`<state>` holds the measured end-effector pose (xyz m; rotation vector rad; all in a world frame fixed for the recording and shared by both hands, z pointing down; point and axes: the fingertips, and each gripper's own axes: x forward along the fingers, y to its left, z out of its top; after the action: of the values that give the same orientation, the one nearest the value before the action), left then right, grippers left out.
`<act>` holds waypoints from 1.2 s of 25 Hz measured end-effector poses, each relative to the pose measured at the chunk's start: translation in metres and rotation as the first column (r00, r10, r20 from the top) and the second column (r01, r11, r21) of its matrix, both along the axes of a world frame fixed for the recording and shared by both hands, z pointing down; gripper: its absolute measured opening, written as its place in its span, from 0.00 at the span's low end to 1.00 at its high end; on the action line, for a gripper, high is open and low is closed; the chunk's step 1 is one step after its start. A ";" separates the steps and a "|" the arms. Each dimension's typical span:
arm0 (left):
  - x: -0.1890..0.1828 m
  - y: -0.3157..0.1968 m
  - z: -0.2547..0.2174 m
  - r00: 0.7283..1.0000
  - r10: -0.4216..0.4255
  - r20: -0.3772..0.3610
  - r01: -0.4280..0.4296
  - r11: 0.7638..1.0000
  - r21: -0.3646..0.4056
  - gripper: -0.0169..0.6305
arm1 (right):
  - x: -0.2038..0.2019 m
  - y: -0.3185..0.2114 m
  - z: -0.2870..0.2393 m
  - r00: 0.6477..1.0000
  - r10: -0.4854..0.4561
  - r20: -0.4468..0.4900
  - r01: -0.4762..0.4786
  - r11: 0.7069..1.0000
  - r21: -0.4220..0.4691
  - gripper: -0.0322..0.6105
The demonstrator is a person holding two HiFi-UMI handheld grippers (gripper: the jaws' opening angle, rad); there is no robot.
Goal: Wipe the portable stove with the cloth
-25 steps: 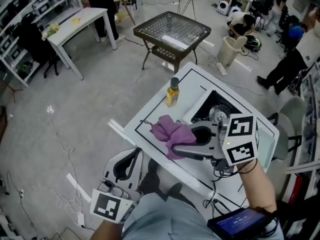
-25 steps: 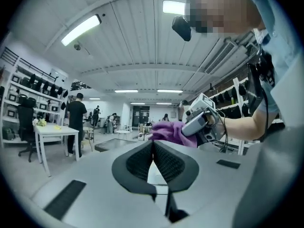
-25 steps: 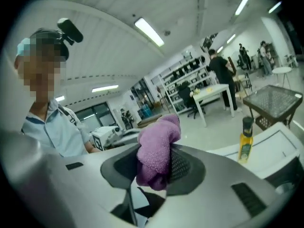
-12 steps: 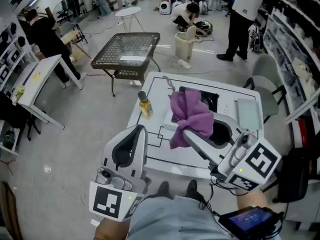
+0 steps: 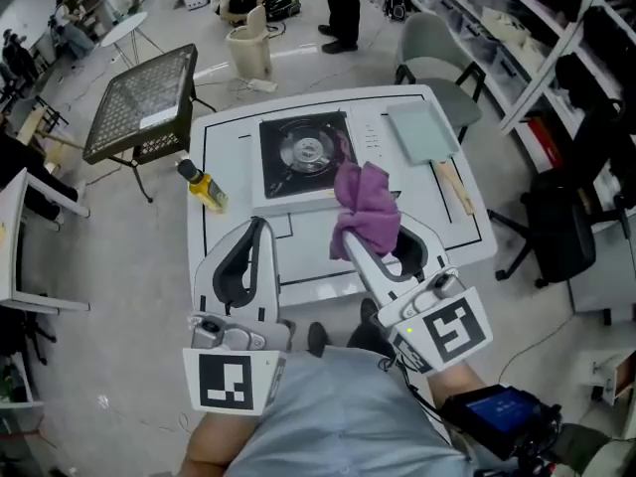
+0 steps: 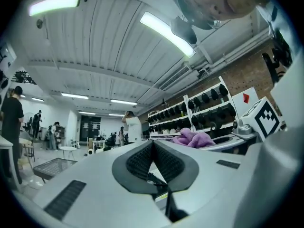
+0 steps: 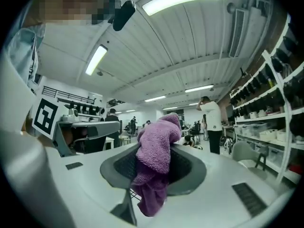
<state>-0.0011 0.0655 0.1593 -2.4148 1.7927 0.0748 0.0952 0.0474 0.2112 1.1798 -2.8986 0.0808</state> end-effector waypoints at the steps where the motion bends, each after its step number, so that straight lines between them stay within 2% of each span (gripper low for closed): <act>1: 0.001 0.000 0.003 1.000 0.013 -0.001 -0.013 1.000 -0.008 0.05 | 0.004 0.002 0.003 1.000 0.024 -0.002 -0.024 1.000 -0.003 0.29; 4: 0.004 0.001 0.013 0.999 0.036 0.007 -0.035 0.998 -0.052 0.05 | 0.008 0.005 0.005 0.997 0.069 -0.016 -0.069 0.998 0.004 0.29; 9: 0.008 -0.003 0.010 0.997 0.078 0.018 -0.077 0.996 -0.040 0.05 | 0.007 0.007 0.005 0.995 0.096 -0.030 -0.096 0.995 0.011 0.29; 16: 0.004 -0.007 0.014 0.993 0.117 0.004 -0.116 0.990 -0.079 0.05 | -0.001 0.003 0.001 0.994 0.108 -0.029 -0.108 0.994 0.014 0.29; 25: -0.014 -0.005 0.019 0.995 0.101 -0.011 -0.101 0.992 -0.070 0.05 | -0.016 0.002 0.005 0.994 0.102 -0.044 -0.101 0.995 0.025 0.29; 30: -0.010 -0.005 0.011 0.995 0.100 -0.016 -0.101 0.993 -0.057 0.05 | -0.014 0.002 -0.003 0.994 0.094 -0.054 -0.092 0.995 0.037 0.29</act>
<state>-0.0113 0.0607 0.1707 -2.5496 1.7002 0.0501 0.0814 0.0495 0.2086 1.2999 -2.8077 -0.0017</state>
